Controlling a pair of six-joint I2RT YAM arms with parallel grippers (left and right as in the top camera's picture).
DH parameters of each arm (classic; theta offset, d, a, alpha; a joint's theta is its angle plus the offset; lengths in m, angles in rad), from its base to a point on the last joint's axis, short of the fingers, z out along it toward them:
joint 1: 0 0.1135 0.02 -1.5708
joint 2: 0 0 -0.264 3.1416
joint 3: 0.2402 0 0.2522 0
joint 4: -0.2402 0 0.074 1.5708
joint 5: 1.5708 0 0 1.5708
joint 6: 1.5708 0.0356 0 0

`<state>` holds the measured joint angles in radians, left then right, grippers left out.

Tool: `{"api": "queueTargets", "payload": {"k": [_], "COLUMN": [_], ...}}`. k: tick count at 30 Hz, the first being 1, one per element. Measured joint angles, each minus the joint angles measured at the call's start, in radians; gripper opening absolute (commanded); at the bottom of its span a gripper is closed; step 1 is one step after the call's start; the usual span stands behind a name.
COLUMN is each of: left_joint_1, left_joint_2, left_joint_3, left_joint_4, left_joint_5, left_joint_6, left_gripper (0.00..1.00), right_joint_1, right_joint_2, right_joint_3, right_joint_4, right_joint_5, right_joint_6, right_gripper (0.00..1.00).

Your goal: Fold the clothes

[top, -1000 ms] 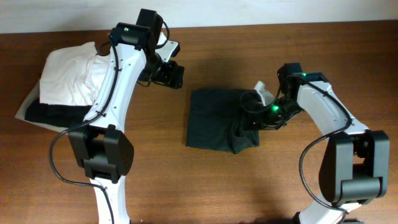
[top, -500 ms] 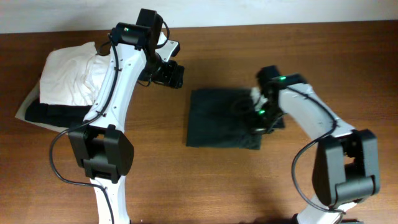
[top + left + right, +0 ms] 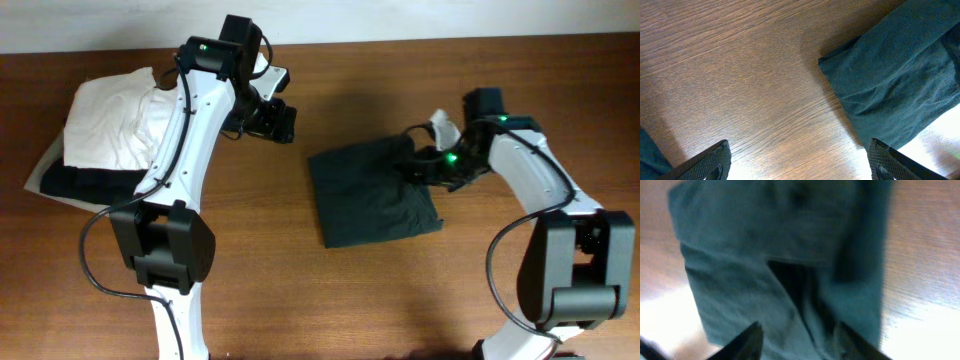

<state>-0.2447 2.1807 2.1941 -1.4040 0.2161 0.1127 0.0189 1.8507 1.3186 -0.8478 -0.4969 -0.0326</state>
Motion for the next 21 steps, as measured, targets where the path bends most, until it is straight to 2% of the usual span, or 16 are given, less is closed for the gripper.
{"api": "queueTargets", "payload": {"k": [1, 2, 3, 4, 5, 8, 9, 10, 11, 12, 13, 15, 17, 19, 20, 21], "left_joint_1": [0.0, 0.0, 0.0, 0.0, 0.0, -0.003, -0.005, -0.008, -0.015, -0.023, -0.033, -0.059, -0.09, -0.124, -0.139, -0.149], "left_joint_2": [0.0, 0.0, 0.0, 0.002, 0.004, 0.004, 0.005, 0.006, 0.006, 0.008, 0.008, 0.008, 0.01, 0.019, 0.027, 0.036], "left_joint_3": [0.0, 0.0, 0.0, 0.0, -0.002, -0.053, -0.076, -0.092, -0.117, -0.129, -0.137, -0.143, -0.143, -0.143, -0.144, -0.144], "left_joint_4": [-0.002, -0.004, -0.007, -0.011, -0.01, 0.018, 0.031, 0.04, 0.066, 0.079, 0.104, 0.156, 0.191, 0.216, 0.217, 0.219], "left_joint_5": [0.006, 0.008, 0.01, 0.013, 0.013, 0.016, 0.016, 0.016, 0.016, 0.017, 0.019, 0.031, 0.039, 0.043, 0.043, 0.043], "left_joint_6": [0.0, 0.0, 0.0, 0.0, 0.0, 0.0, 0.0, 0.0, 0.0, 0.0, 0.0, 0.001, 0.011, 0.023, 0.026, 0.026], "left_gripper": [0.87, 0.87, 0.87, 0.87, 0.87, 0.87, 0.87, 0.87, 0.87, 0.87, 0.87, 0.87, 0.87, 0.87, 0.87, 0.87], "right_joint_1": [0.029, 0.049, 0.079, 0.094, 0.095, 0.048, 0.013, -0.026, -0.073, -0.095, -0.119, -0.129, -0.132, -0.132, -0.131, -0.128], "right_joint_2": [0.002, 0.006, 0.022, 0.045, 0.062, 0.073, 0.073, 0.073, 0.073, 0.073, 0.073, 0.073, 0.073, 0.073, 0.073, 0.073], "right_joint_3": [0.0, 0.0, 0.0, 0.0, 0.0, 0.006, 0.011, 0.016, 0.02, 0.022, 0.023, 0.024, 0.024, 0.026, 0.026, 0.026], "right_joint_4": [0.019, 0.025, 0.032, 0.037, 0.042, 0.026, 0.014, 0.0, -0.02, -0.032, -0.063, -0.1, -0.059, -0.017, -0.01, -0.008], "right_joint_5": [0.014, 0.04, 0.099, 0.153, 0.19, 0.227, 0.212, 0.171, 0.115, 0.087, 0.049, 0.011, -0.015, -0.037, -0.045, -0.049], "right_joint_6": [0.002, 0.011, 0.033, 0.058, 0.071, 0.122, 0.135, 0.139, 0.147, 0.154, 0.158, 0.163, 0.136, 0.077, 0.053, 0.044], "right_gripper": [0.48, 0.39, 0.21, 0.09, 0.04, 0.05, 0.13, 0.36, 0.46, 0.5, 0.49, 0.37, 0.33, 0.12, 0.06, 0.04]}}
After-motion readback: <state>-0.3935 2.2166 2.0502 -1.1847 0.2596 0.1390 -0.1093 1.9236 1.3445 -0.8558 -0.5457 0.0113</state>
